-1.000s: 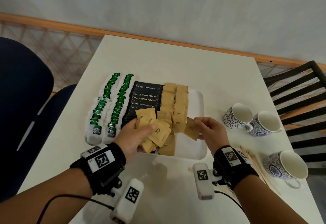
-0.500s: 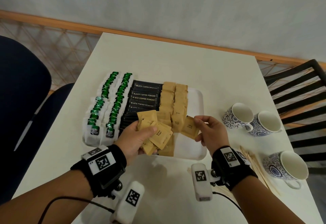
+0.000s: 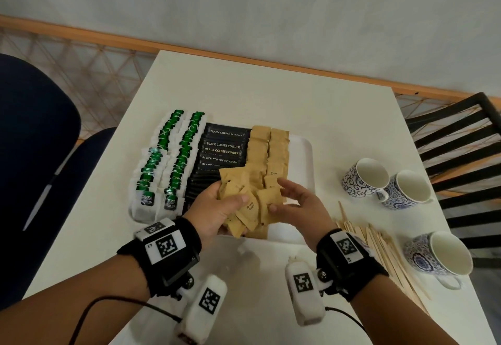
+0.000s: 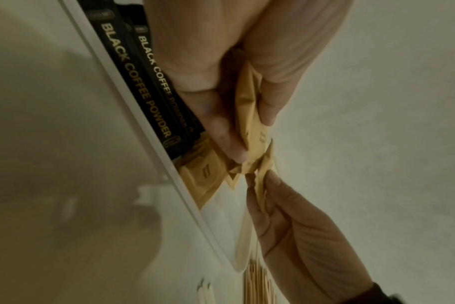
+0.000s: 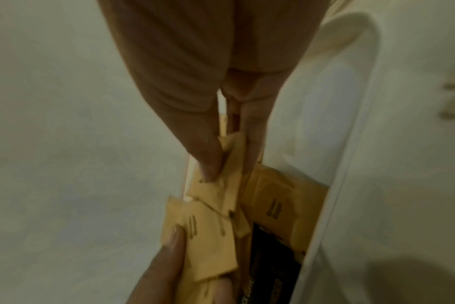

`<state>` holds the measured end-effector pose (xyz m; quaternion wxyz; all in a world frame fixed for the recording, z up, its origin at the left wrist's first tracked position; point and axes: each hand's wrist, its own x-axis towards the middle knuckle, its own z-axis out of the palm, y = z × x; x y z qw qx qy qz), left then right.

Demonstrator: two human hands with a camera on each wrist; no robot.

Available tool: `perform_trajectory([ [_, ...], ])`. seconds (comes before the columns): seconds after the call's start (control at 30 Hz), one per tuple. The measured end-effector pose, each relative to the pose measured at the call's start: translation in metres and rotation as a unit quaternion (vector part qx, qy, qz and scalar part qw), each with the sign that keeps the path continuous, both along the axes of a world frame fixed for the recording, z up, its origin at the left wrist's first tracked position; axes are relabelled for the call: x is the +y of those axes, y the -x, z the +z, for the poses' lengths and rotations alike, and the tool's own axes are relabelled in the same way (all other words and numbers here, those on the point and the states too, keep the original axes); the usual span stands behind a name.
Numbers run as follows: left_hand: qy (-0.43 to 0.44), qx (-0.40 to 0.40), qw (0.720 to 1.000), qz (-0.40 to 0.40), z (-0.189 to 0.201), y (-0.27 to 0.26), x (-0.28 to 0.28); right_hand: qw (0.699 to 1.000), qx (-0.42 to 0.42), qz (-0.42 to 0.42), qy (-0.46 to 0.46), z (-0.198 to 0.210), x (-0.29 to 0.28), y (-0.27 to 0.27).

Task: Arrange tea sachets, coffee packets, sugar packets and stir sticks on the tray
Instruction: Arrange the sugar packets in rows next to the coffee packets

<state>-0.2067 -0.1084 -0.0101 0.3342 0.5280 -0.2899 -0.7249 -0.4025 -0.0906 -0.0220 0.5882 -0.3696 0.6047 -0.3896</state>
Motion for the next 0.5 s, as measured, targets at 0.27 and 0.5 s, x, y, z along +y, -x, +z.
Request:
perform_trajectory([
  [0.27, -0.010, 0.003, 1.000, 0.021, 0.002, -0.009, -0.004, 0.992, 0.086, -0.094, -0.023, -0.012, -0.017, 0.023],
  [0.5, -0.030, 0.008, 0.999, 0.033, 0.007, -0.009, -0.013, 0.969, 0.247, -0.031, -0.007, -0.029, -0.038, 0.020],
])
